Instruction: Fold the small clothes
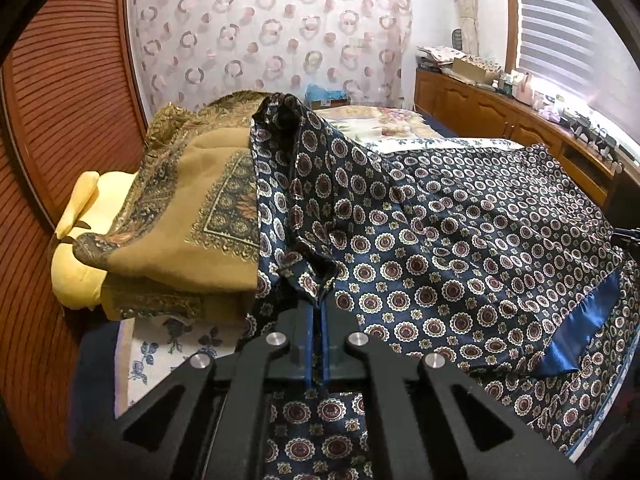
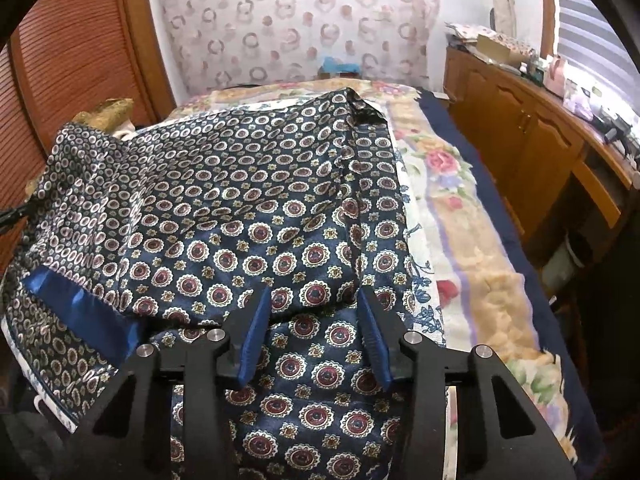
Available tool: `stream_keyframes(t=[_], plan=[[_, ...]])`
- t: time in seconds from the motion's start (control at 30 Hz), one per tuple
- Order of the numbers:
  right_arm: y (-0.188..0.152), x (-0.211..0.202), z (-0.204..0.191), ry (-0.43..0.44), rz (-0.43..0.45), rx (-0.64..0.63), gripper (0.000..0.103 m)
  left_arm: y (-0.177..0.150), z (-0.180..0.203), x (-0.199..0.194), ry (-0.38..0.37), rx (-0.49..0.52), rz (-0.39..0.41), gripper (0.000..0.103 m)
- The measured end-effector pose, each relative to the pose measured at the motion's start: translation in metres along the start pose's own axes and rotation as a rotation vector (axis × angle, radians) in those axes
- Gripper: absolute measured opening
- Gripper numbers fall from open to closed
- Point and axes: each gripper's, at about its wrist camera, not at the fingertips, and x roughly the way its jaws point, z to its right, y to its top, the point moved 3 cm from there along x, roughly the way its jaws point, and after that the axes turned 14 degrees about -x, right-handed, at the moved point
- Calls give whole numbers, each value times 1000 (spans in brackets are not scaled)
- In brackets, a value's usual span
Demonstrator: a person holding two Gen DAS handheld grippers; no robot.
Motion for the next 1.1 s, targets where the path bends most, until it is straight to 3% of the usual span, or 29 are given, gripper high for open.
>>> stream_keyframes(t=[0.13, 0.3, 0.33, 0.37, 0.4, 0.57, 0.83, 1.1], plan=[[1, 3, 6, -28, -7, 16, 44, -2, -1, 4, 4, -3, -16, 0], [7, 12, 8, -1, -22, 16, 43, -5, -1, 10, -3, -1, -34, 0], [7, 14, 6, 0, -23, 6, 29, -5, 0, 8, -7, 5, -26, 0], [9, 15, 3, 1, -23, -12, 10, -5, 1, 5, -16, 5, -21, 0], [10, 15, -1, 16, -23, -35, 4, -5, 3, 2, -30, 1, -20, 0], [13, 5, -12, 47, 16, -81, 2, 2, 5, -33, -86, -37, 50, 0], [13, -49, 0, 65, 107, -61, 2, 0, -4, -88, -152, -80, 118, 0], [-5, -76, -4, 60, 87, -99, 2, -35, -20, -90, -109, -87, 65, 0]])
